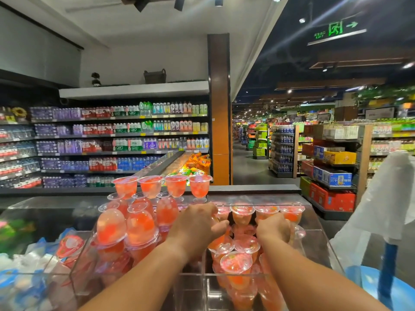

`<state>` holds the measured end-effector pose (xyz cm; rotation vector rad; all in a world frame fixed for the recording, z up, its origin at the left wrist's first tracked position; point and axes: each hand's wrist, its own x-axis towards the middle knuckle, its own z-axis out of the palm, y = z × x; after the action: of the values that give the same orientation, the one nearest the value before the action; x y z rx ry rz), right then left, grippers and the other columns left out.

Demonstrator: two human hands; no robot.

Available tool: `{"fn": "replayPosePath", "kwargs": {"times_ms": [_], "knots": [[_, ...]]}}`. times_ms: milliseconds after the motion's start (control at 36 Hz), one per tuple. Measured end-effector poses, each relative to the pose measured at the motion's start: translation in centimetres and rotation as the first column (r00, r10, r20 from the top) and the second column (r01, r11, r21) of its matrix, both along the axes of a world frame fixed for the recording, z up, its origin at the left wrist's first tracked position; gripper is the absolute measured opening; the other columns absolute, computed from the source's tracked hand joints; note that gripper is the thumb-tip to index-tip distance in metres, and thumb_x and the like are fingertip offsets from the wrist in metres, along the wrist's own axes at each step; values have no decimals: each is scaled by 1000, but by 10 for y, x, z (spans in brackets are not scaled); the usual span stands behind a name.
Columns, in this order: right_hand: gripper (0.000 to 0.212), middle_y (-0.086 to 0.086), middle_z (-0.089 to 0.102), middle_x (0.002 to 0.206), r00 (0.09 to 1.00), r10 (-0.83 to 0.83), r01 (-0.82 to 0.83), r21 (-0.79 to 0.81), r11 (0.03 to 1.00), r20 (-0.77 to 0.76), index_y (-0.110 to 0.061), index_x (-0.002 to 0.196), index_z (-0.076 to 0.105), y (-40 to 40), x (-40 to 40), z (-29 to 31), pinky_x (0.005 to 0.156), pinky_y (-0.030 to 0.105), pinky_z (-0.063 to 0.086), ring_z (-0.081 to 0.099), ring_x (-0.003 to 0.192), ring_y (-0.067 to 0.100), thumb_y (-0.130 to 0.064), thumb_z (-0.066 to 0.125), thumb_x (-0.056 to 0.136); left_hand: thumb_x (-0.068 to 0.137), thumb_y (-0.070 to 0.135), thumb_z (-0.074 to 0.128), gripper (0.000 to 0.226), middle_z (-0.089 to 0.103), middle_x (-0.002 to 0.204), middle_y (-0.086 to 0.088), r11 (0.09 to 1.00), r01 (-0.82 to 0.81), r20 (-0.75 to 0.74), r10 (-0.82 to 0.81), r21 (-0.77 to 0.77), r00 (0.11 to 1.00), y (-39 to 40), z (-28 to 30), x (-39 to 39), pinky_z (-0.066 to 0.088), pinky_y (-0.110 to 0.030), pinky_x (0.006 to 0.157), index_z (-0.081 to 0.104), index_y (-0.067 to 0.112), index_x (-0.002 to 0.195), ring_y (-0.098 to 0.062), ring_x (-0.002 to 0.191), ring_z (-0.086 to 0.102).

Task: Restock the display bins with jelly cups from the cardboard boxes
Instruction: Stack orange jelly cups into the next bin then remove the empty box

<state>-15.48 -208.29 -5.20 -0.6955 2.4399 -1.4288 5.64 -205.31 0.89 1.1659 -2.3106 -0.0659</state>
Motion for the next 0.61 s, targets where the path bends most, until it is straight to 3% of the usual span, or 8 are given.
{"fn": "replayPosePath", "kwargs": {"times_ms": [139, 250, 306, 361, 417, 472, 556, 611], "knots": [[49, 18, 63, 115, 999, 30, -31, 70, 997, 19, -1, 117, 64, -7, -5, -1, 90, 53, 55, 62, 102, 39, -31, 82, 82, 95, 53, 57, 43, 69, 110, -1, 1000, -6, 17, 6, -21, 1000, 0, -4, -2, 52, -35, 88, 62, 18, 120, -19, 102, 64], [34, 19, 59, 123, 997, 54, -48, 117, 992, -53, -1, 122, 59, 18, 6, 8, 88, 46, 57, 61, 104, 35, -11, 67, 90, 97, 50, 55, 44, 67, 118, -3, 999, 5, 65, -2, -51, 998, 3, -2, -5, 51, -35, 93, 61, 16, 125, -20, 109, 62], [30, 16, 60, 121, 984, 123, -111, 94, 989, -128, -2, 121, 58, 37, 16, 14, 78, 39, 54, 58, 96, 28, -10, 61, 92, 98, 49, 55, 43, 67, 117, -3, 998, 13, 64, -9, -61, 998, 5, 2, -7, 52, -35, 91, 61, 16, 123, -20, 107, 62], [26, 9, 65, 110, 953, 276, -280, -19, 960, -124, -7, 119, 59, 56, 27, 23, 69, 34, 47, 57, 87, 22, -13, 59, 93, 97, 50, 57, 43, 68, 115, -3, 997, 9, 46, -6, -76, 999, 6, 7, -12, 52, -34, 89, 63, 16, 121, -20, 105, 63], [29, 6, 69, 102, 822, 565, -540, -219, 813, 72, -14, 121, 59, 73, 37, 34, 75, 37, 55, 65, 89, 21, -13, 60, 92, 95, 52, 59, 44, 69, 115, -3, 997, 10, 8, -9, -82, 1000, 8, 12, -16, 51, -35, 89, 64, 17, 121, -20, 105, 63], [34, 7, 69, 101, 584, 784, -710, -333, 620, 213, -15, 120, 60, 85, 42, 43, 81, 37, 54, 66, 89, 20, -5, 57, 87, 96, 52, 57, 45, 69, 119, -2, 995, 22, 2, -22, -99, 1000, 10, 16, -22, 51, -36, 92, 64, 19, 125, -19, 108, 63], [19, 6, 67, 83, 368, 895, -815, -375, 441, 252, -11, 95, 61, 98, 39, 61, 69, 29, 51, 62, 70, 15, 3, 52, 85, 100, 50, 51, 44, 67, 127, 0, 992, 55, 17, -53, -110, 998, 15, 21, -30, 49, -38, 97, 61, 23, 133, -19, 116, 62], [19, 6, 68, 76, 327, 910, -831, -383, 405, 254, -9, 91, 60, 101, 34, 68, 62, 28, 49, 62, 66, 17, 8, 56, 86, 102, 49, 49, 41, 67, 128, 2, 994, 74, -6, -74, -85, 997, 16, 22, -33, 50, -39, 97, 61, 25, 133, -18, 116, 62]]}}
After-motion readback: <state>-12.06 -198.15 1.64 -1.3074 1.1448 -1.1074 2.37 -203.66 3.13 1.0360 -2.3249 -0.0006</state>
